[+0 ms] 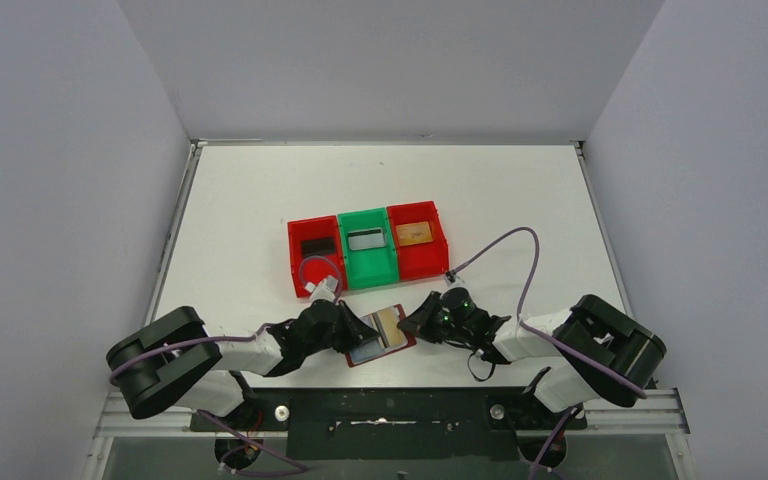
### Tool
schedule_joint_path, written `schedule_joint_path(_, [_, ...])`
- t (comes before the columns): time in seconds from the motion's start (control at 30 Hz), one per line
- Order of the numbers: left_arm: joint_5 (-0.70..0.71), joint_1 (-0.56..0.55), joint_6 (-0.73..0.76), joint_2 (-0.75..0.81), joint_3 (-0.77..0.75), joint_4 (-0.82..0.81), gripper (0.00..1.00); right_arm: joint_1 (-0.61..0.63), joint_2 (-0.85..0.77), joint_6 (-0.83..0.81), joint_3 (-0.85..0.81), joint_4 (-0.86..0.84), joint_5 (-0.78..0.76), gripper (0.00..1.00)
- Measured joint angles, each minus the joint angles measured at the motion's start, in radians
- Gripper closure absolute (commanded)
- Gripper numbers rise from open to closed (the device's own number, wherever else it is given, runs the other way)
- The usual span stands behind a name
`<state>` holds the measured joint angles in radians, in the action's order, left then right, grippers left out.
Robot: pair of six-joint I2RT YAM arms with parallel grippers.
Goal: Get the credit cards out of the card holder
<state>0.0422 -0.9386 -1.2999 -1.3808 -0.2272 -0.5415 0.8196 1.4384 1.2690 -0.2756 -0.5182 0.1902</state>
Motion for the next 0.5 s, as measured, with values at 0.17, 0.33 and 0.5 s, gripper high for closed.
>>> schedule_joint_path(0.17, [-0.001, 0.0, 0.025, 0.022, -0.017, 0.056, 1.0, 0.012, -0.025, -0.004, -0.019, 0.068, -0.027, 1.0])
schedule_joint_path(0.33, [-0.011, -0.003, 0.039, 0.051, -0.02, 0.104, 1.0, 0.028, -0.06, -0.004, -0.021, 0.129, -0.033, 1.0])
schedule_joint_path(0.5, [-0.025, -0.003, 0.06, 0.083, -0.021, 0.144, 1.0, 0.033, -0.081, -0.003, -0.021, 0.163, -0.034, 1.0])
